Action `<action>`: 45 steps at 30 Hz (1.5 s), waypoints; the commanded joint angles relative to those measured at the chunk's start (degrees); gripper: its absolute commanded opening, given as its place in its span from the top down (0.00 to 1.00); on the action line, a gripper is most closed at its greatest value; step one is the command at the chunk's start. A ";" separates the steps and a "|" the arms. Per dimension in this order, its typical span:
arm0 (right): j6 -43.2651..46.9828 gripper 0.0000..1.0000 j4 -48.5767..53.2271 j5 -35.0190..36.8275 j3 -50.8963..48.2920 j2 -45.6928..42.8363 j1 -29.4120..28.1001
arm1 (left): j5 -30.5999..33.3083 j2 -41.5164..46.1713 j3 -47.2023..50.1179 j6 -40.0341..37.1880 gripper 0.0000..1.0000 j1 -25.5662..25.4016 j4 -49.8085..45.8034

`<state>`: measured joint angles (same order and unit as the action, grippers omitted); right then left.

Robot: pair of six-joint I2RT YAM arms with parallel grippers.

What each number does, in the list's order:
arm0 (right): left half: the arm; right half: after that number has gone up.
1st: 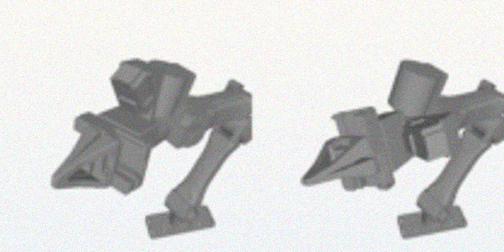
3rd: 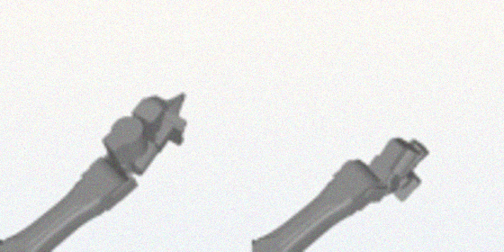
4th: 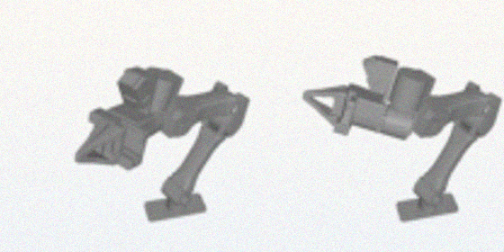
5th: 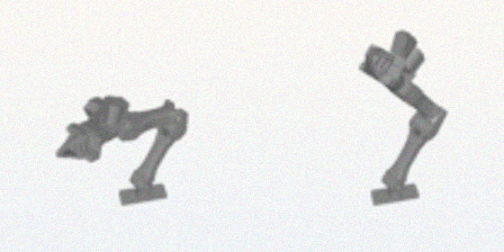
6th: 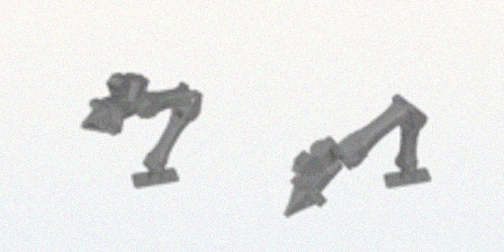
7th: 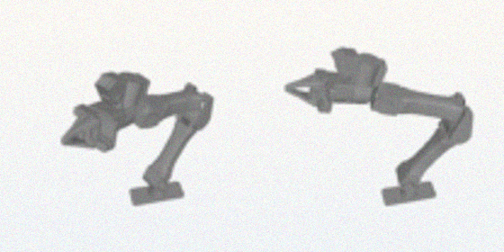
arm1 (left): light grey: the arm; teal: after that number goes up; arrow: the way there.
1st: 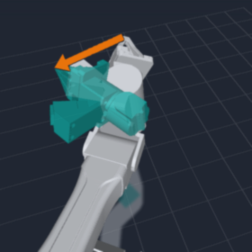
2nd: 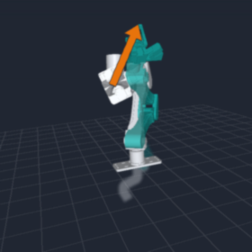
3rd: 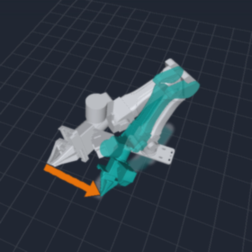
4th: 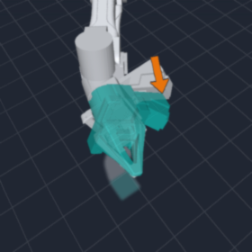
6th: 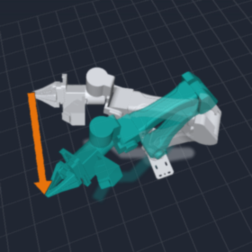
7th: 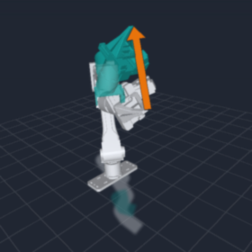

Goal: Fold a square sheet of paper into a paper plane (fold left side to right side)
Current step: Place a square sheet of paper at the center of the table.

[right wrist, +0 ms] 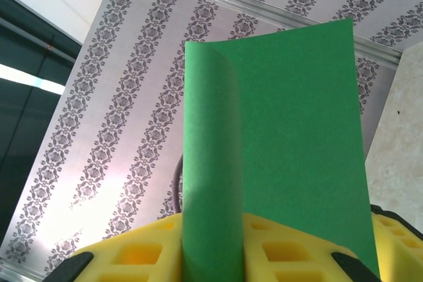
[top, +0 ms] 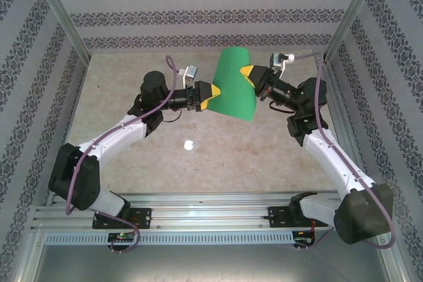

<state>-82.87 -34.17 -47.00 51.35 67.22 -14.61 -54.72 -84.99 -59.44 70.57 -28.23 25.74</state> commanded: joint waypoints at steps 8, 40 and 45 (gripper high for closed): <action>10.36 0.76 14.22 0.60 -1.43 -4.34 3.68 | -0.05 1.29 -1.78 -4.52 0.57 -0.39 -2.15; 41.69 0.27 49.09 20.29 -10.31 -0.59 6.91 | 53.72 -2.34 -8.30 -49.61 1.00 -2.77 -67.39; 29.07 0.27 38.88 23.04 -12.63 2.34 1.84 | 60.51 -4.83 -9.90 -53.95 1.00 -4.68 -71.56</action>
<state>-44.99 14.41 -25.43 39.51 68.55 -10.59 -2.20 -88.60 -66.98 22.11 -31.64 -40.69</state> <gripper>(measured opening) 0.734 0.057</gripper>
